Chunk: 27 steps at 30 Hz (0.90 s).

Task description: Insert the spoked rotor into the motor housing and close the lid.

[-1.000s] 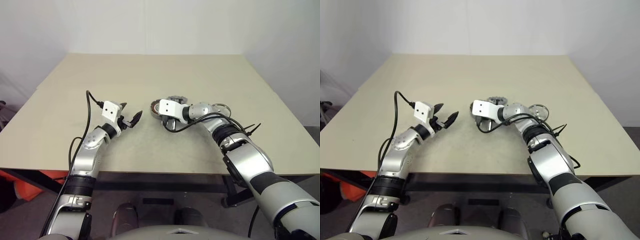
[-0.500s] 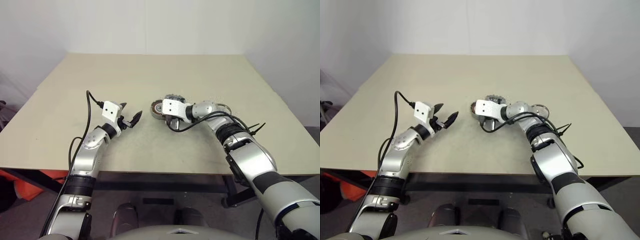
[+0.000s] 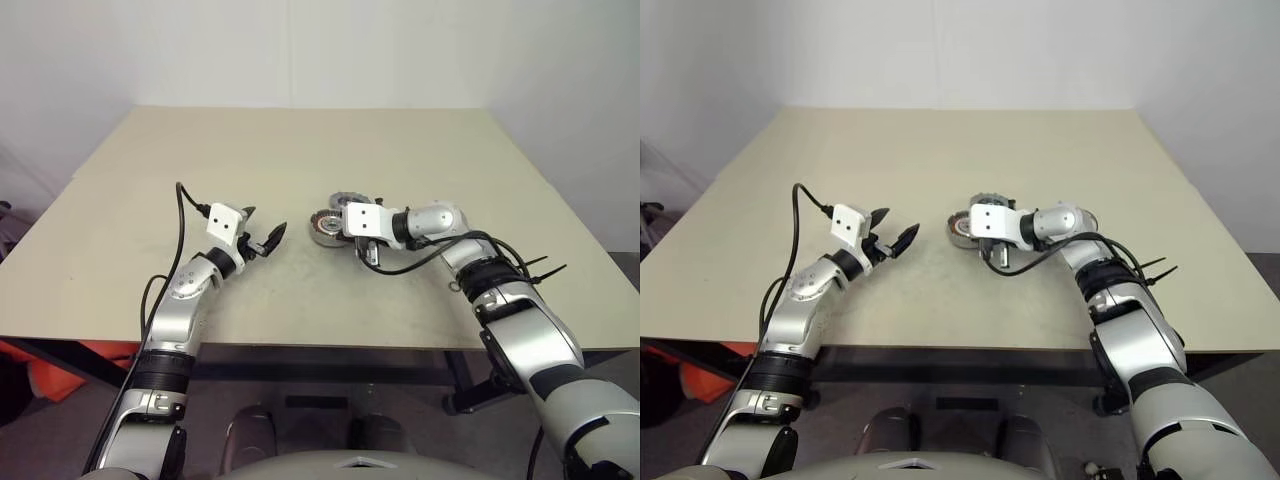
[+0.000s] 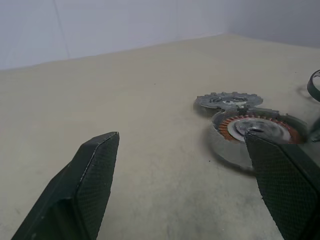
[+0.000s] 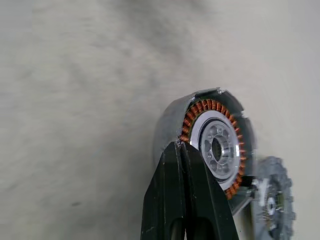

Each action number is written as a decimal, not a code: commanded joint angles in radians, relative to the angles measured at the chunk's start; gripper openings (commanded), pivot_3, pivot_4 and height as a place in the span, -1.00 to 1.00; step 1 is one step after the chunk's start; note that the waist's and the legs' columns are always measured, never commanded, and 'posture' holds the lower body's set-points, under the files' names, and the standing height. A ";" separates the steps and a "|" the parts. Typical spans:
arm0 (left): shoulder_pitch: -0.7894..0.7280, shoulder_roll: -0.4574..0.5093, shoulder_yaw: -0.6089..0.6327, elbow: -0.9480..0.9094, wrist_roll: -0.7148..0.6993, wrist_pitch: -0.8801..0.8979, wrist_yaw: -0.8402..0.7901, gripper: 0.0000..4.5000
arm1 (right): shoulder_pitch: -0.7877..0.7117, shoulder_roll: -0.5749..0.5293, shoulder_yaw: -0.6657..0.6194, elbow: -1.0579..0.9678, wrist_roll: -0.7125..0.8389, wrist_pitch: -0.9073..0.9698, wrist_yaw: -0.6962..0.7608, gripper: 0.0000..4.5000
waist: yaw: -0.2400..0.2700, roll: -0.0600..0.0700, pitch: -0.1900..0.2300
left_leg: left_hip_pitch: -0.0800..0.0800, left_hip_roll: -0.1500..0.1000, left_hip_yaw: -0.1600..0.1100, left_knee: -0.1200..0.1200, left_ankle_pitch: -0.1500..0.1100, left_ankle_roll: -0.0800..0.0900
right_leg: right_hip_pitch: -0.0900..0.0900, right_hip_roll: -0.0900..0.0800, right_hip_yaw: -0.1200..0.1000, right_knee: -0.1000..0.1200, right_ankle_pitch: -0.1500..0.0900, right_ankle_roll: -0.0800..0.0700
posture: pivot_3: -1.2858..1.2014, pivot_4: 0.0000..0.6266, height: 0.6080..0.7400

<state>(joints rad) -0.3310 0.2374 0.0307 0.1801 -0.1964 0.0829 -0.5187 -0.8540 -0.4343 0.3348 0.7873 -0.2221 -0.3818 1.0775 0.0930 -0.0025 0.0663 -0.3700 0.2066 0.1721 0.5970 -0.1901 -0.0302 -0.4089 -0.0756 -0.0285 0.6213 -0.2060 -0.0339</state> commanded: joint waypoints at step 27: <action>-0.003 0.012 0.007 -0.018 0.001 -0.021 0.001 0.89 | 0.020 -0.034 0.030 -0.070 -0.024 0.026 -0.051 0.81 | -0.016 0.000 0.000 | 0.001 0.000 0.000 0.000 0.000 0.000 | 0.001 0.000 0.000 -0.001 0.000 0.000 | 0.03 -1.00 1.00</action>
<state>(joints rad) -0.3303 0.2408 0.0314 0.1906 -0.1944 0.0827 -0.5190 -0.8035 -0.4680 0.3651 0.7167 -0.2420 -0.3302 1.0257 0.0773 -0.0027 0.0665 -0.3691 0.2066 0.1721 0.5968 -0.1900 -0.0302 -0.4084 -0.0754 -0.0282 0.6204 -0.2060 -0.0337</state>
